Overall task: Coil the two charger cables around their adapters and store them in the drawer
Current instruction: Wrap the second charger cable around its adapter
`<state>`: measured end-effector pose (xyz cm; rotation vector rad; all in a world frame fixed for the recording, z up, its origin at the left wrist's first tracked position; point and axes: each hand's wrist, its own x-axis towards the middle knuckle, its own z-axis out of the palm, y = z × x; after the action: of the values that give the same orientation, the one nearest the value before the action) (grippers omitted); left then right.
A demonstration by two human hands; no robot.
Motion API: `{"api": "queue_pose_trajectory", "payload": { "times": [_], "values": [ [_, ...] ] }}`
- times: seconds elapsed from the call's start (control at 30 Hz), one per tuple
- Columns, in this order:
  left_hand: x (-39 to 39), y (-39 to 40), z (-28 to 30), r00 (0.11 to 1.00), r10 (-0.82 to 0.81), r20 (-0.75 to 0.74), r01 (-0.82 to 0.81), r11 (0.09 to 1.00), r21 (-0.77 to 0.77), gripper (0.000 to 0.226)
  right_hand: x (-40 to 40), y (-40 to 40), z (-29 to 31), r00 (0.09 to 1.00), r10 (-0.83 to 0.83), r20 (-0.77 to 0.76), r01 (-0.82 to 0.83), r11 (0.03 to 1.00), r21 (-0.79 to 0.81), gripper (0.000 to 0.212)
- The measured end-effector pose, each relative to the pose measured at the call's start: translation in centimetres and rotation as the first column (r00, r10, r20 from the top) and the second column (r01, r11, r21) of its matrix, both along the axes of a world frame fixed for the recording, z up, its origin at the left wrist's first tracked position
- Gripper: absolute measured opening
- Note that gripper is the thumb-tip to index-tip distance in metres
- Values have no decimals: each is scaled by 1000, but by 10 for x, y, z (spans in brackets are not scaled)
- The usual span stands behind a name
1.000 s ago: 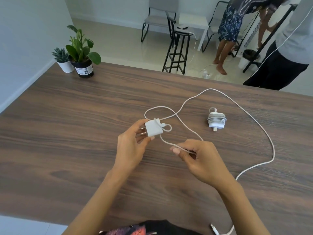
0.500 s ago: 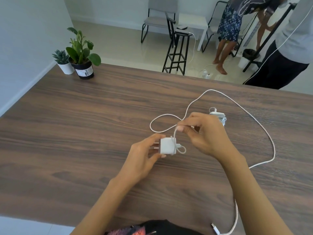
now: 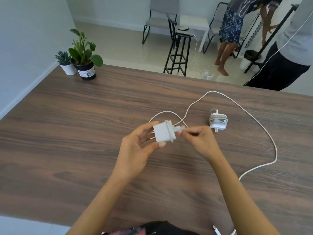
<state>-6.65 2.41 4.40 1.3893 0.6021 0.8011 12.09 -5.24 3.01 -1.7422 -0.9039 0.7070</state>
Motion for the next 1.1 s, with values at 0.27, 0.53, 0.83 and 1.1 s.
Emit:
{"api": "queue_pose_trajectory", "payload": {
  "times": [0.27, 0.53, 0.83, 1.1],
  "values": [
    [17, 23, -5, 971, 218, -95, -200, 965, 168, 49, -41, -25, -18, 934, 86, 348, -72, 996, -52, 14],
    [13, 28, -26, 954, 198, -225, -110, 930, 351, 51, -42, -37, 22, 841, 114, 529, -129, 992, -8, 7],
    [2, 15, -33, 955, -31, -295, 135, 932, 338, 51, -18, -16, 45, 809, 88, 581, -94, 995, -20, 10],
    [-7, -5, -8, 952, -233, -198, 254, 963, 89, 55, 3, 6, 48, 932, 148, 332, -135, 989, -60, 12]
  ]
}}
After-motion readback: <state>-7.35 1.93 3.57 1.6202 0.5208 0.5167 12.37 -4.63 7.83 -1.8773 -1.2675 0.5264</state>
